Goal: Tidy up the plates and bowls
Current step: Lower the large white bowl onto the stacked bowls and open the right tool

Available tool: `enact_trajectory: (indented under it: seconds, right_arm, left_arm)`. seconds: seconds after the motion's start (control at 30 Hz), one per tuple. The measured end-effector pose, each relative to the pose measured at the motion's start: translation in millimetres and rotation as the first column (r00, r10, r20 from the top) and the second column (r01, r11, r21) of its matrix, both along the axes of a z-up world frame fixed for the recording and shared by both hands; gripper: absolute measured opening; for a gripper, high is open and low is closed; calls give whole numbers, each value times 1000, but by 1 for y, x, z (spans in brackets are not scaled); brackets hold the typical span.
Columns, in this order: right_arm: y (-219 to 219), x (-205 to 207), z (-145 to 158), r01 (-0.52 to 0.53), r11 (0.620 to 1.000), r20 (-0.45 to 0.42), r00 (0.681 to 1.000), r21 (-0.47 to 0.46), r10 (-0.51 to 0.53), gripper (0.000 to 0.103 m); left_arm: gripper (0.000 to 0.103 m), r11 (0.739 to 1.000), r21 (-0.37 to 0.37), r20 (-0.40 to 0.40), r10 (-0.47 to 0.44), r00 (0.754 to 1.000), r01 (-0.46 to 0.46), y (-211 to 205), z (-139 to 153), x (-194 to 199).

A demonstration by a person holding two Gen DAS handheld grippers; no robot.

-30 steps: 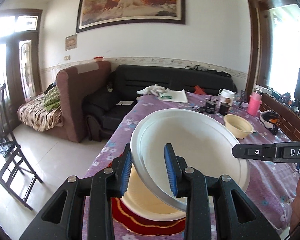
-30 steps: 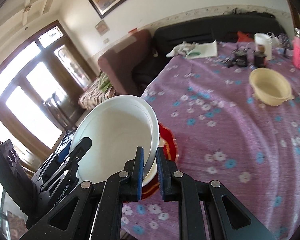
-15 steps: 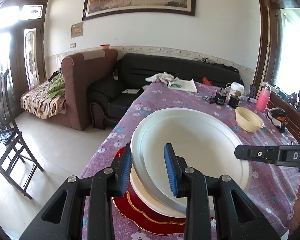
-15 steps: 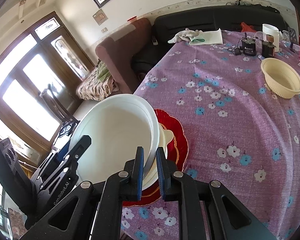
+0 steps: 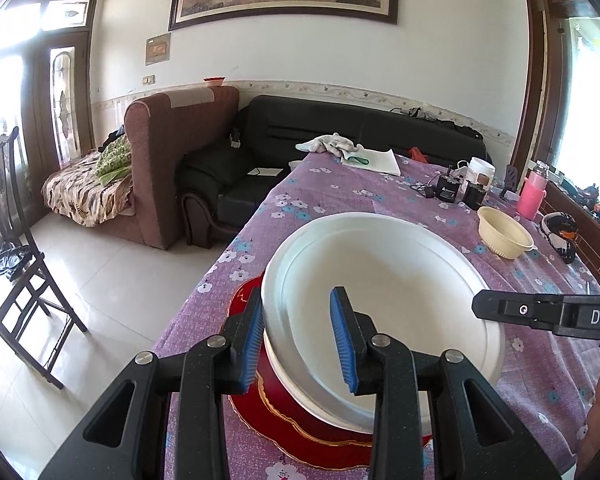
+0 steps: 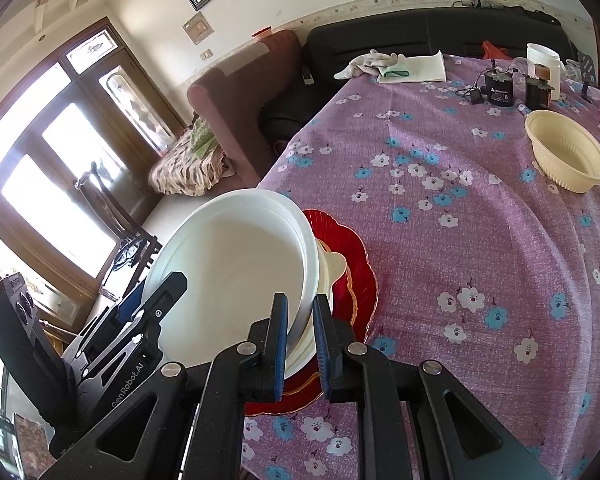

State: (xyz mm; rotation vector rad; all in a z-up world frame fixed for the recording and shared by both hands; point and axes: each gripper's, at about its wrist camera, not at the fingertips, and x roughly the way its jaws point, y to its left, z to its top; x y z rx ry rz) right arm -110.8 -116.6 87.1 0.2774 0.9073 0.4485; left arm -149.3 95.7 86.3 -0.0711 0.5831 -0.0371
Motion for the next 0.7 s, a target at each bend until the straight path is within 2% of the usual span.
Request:
enact_trajectory:
  seconds: [0.2, 0.43, 0.7]
  right_arm:
    - [1, 1, -2, -7, 1000, 7, 1000, -9, 7, 16]
    - [-1, -1, -1, -10, 1000, 16, 1000, -5, 10, 18]
    - [-14, -11, 6, 7, 1000, 50, 999, 15, -8, 20]
  left_arm:
    - [33, 1000, -1, -2, 4, 1000, -4, 1, -2, 0]
    - [49, 1000, -4, 4, 26, 1000, -26, 7, -3, -4]
    - [61, 999, 2, 44, 48, 998, -48, 7, 7, -13]
